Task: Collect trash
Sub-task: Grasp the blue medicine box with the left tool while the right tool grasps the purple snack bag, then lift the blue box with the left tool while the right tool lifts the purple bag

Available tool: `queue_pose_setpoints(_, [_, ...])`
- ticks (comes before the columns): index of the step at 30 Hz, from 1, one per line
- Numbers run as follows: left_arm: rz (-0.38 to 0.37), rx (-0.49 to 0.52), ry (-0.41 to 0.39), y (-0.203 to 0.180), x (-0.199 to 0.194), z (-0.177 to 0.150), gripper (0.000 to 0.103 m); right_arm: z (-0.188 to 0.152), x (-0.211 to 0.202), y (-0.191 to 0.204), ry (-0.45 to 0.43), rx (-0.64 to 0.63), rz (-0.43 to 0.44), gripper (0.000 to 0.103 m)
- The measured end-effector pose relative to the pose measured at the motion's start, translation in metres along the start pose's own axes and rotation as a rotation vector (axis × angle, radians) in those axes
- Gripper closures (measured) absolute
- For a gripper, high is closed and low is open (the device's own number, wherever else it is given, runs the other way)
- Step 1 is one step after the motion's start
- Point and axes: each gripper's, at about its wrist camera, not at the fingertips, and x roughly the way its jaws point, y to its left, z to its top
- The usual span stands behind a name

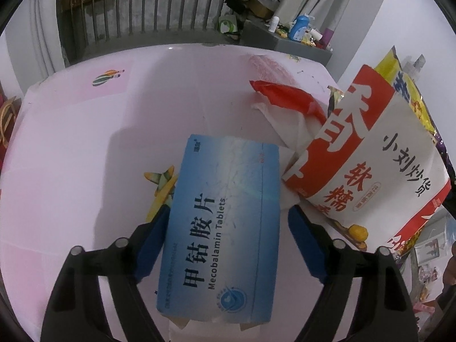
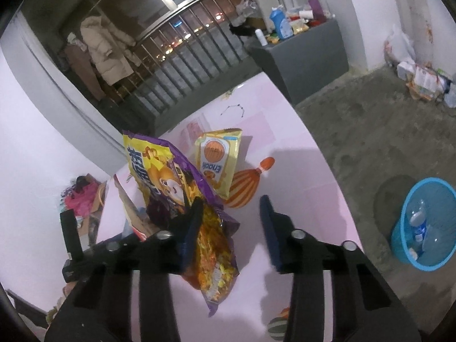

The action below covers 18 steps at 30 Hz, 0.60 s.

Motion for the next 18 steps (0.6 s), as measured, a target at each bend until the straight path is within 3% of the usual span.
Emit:
queue_pose_setpoints(6, [0.0,-0.012,0.005,0.002,0.004,-0.001,0.031,0.001,-0.002,-0.001,-0.006,0.007,0.031,0.087])
queue_pose_setpoints(18, [-0.022,-0.054,-0.022,0.01,-0.001,-0.005,0.032,0.004,-0.011,-0.005,-0.028,0.052,0.155,0.095])
